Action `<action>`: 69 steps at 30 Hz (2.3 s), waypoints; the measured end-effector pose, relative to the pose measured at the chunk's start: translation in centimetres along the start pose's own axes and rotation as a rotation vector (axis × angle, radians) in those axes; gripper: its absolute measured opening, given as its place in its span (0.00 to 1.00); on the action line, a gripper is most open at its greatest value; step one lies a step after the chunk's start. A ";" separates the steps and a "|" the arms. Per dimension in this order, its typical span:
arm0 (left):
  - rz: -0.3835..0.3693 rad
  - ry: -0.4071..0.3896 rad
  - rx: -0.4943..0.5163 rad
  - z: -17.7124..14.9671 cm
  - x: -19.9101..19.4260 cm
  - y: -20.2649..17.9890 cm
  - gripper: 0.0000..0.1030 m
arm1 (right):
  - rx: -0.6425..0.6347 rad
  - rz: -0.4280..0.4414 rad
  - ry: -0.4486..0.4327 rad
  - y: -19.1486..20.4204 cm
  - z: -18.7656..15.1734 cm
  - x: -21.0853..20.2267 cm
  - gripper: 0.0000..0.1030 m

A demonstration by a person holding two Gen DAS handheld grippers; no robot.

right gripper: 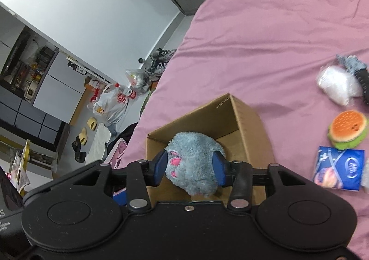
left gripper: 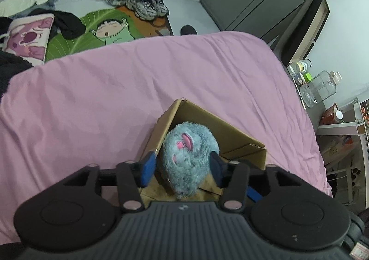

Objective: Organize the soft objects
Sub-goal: 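Open the right gripper to release the mouse and withdraw, then grasp the white wrapped bundle with the right gripper while the left grasps the burger plush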

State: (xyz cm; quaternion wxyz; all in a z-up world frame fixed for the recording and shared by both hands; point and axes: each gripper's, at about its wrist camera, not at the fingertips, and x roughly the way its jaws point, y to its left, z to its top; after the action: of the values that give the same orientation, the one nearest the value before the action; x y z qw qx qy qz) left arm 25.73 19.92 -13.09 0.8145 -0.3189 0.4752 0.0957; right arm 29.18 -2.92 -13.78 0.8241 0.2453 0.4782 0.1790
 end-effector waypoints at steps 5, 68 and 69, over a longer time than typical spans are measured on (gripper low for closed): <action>-0.005 -0.037 0.018 -0.8 -1.4 -0.9 0.63 | -0.021 -0.012 -0.029 -1.0 -0.1 -2.4 0.53; -0.060 -0.027 0.314 -13.7 2.0 -18.1 0.62 | 0.246 -0.117 -0.044 -22.9 -1.1 -5.4 0.45; -0.057 -0.024 0.318 -13.8 2.3 -18.3 0.62 | 0.251 -0.122 -0.052 -23.2 -1.0 -5.6 0.45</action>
State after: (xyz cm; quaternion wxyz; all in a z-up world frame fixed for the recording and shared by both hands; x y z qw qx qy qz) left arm 25.57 -3.07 -11.95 0.8628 -0.1979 0.4652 0.0001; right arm 27.02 -24.55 -23.64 0.8083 0.3216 0.4894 0.0608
